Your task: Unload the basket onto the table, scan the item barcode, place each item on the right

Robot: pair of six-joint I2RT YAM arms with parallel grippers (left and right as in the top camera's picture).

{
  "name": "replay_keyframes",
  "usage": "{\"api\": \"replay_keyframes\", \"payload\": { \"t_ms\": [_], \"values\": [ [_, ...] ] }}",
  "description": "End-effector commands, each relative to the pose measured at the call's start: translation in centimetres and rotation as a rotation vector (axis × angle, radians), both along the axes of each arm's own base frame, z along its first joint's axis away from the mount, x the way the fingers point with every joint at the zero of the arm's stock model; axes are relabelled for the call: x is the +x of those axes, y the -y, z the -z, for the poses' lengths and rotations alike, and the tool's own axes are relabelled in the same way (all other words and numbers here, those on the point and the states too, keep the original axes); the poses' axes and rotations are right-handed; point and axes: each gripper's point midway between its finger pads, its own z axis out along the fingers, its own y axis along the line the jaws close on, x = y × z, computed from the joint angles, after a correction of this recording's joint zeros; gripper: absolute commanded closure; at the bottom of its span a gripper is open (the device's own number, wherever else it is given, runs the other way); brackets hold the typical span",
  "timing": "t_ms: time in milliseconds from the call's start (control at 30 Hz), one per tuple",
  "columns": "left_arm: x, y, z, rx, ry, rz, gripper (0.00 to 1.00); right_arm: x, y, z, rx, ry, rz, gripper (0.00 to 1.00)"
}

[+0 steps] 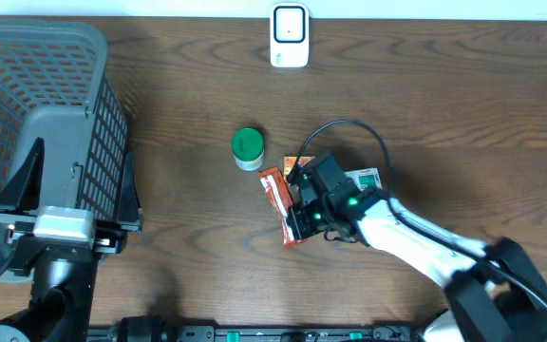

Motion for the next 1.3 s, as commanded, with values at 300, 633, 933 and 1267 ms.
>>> {"api": "replay_keyframes", "payload": {
  "t_ms": [300, 633, 933, 1267],
  "values": [
    [-0.2, 0.1, -0.1, -0.001, 0.007, 0.008, 0.13, -2.3, -1.0, 3.7, -0.043, -0.106, -0.044, 0.99],
    [-0.2, 0.1, -0.1, -0.001, 0.007, 0.008, 0.13, -0.4, -2.6, -6.5, 0.157, 0.130, -0.049, 0.93],
    [-0.2, 0.1, -0.2, -0.001, 0.007, 0.009, 0.13, -0.3, -4.0, -9.0, 0.263, 0.179, -0.083, 0.99],
    [-0.3, 0.1, -0.4, 0.000, 0.017, 0.008, 0.13, 0.6, -5.6, -7.2, 0.422, 0.015, -0.103, 0.99]
  ]
}}
